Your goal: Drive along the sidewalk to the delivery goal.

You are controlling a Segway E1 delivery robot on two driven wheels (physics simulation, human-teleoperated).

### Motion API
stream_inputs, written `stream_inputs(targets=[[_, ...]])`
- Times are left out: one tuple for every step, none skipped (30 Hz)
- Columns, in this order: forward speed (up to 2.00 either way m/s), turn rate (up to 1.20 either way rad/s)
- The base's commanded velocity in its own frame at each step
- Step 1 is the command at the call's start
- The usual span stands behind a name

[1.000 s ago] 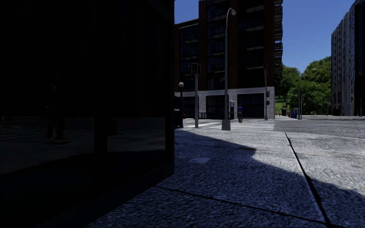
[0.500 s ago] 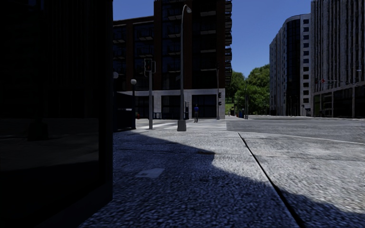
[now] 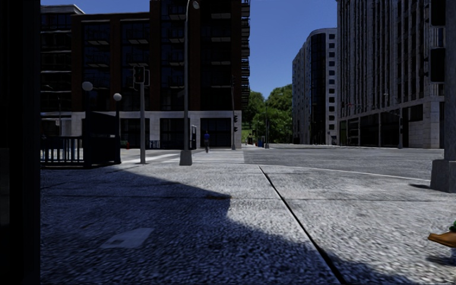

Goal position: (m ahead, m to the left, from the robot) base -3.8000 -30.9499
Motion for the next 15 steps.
stream_inputs(targets=[[0.91, -0.57], [0.91, -0.58], [0.90, -0.65], [0.88, -0.74], [0.87, -0.76], [0.86, -0.76], [0.86, -0.77], [0.86, -0.77], [0.81, -0.73], [0.51, 0.00], [0.12, 0.00], [0.12, 0.00], [0.00, 0.00], [0.00, 0.00], [0.00, 0.00]])
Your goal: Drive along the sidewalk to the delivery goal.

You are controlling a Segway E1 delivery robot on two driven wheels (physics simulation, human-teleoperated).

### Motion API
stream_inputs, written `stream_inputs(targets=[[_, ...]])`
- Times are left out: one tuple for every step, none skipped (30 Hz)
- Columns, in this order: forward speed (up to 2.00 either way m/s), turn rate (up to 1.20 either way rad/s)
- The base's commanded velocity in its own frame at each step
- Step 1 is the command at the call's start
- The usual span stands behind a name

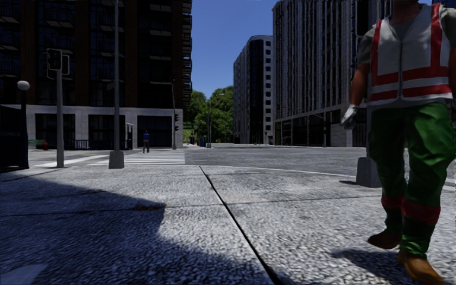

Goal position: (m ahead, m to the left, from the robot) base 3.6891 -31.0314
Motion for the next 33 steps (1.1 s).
stream_inputs(targets=[[0.00, 0.00], [0.00, 0.00], [0.00, 0.00], [0.00, 0.00], [0.00, 0.00], [0.00, 0.00], [0.00, 0.00], [0.00, 0.00], [0.00, 0.00], [0.00, 0.00], [0.00, 0.00], [0.00, 0.00], [0.00, 0.00], [0.00, 0.00], [0.00, 0.00], [0.00, 0.00], [0.00, 0.00], [0.00, 0.00], [0.00, 0.00], [0.00, 0.00], [0.00, 0.00], [0.00, 0.00], [0.00, 0.00], [0.00, 0.00], [0.00, 0.00], [0.00, 0.00], [0.00, 0.00], [0.00, 0.00], [0.00, 0.00], [0.00, 0.00], [0.00, 0.00], [0.00, 0.00], [0.00, 0.00]])
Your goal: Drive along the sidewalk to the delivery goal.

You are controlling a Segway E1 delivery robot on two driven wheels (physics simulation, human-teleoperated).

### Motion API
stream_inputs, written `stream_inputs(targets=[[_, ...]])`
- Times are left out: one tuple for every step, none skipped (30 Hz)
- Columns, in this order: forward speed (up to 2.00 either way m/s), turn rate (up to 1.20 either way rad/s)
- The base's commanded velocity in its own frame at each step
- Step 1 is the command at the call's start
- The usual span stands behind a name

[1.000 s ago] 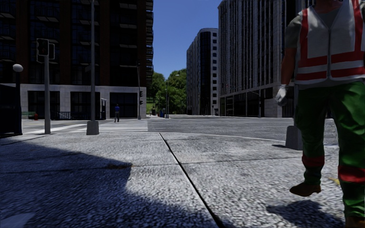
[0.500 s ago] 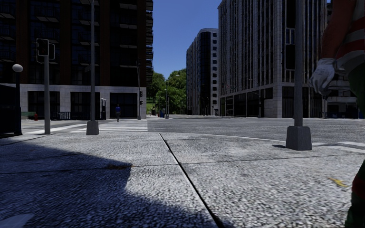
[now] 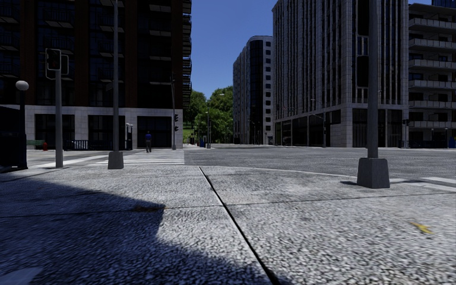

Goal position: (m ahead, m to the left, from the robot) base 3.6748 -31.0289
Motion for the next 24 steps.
stream_inputs(targets=[[0.00, 0.00], [0.00, 0.00], [0.00, 0.00], [0.00, 0.00], [0.00, 0.00], [0.00, 0.00], [0.00, 0.00], [0.00, 0.00], [0.00, 0.00], [0.00, 0.00], [0.00, 0.00], [0.00, 0.00], [0.00, 0.00], [0.00, -0.08], [0.01, -0.20], [0.01, -0.20], [0.19, -0.27], [0.37, -0.36], [0.44, -0.45], [0.46, -0.49], [0.49, -0.50], [0.56, -0.50], [0.60, -0.51], [0.68, -0.51]])
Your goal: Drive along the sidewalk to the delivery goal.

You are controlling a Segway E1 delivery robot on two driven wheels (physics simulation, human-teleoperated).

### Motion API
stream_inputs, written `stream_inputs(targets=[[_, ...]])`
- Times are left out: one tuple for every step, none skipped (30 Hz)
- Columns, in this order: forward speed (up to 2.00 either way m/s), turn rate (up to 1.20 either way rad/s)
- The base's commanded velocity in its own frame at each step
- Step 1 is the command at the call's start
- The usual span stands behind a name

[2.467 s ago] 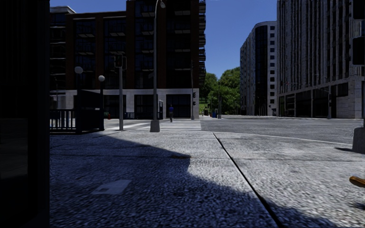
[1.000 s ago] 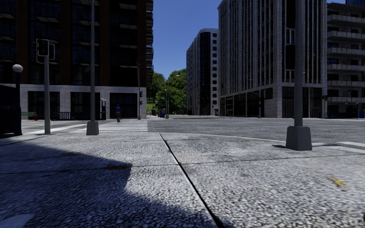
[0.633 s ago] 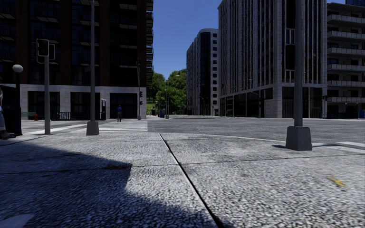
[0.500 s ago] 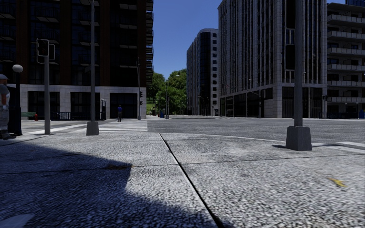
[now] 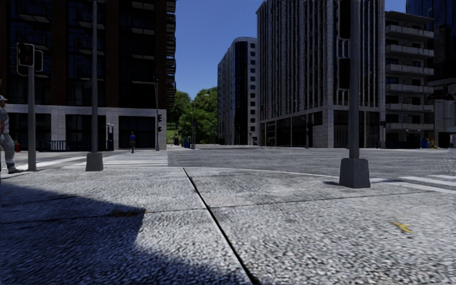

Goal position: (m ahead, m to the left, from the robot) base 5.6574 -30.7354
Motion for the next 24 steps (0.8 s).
stream_inputs(targets=[[0.75, -0.51], [0.78, -0.51], [0.79, -0.51], [0.79, -0.51], [0.79, -0.51], [0.79, -0.51], [0.79, -0.51], [0.79, -0.51], [0.81, -0.51], [0.87, -0.51], [0.91, -0.51], [0.92, -0.51], [0.92, -0.51], [0.92, -0.51], [0.92, -0.51], [0.93, -0.51], [0.94, -0.51], [0.95, -0.51], [0.98, -0.51], [1.13, -0.51], [1.20, -0.51], [1.20, -0.51], [1.21, -0.51], [1.22, -0.51]])
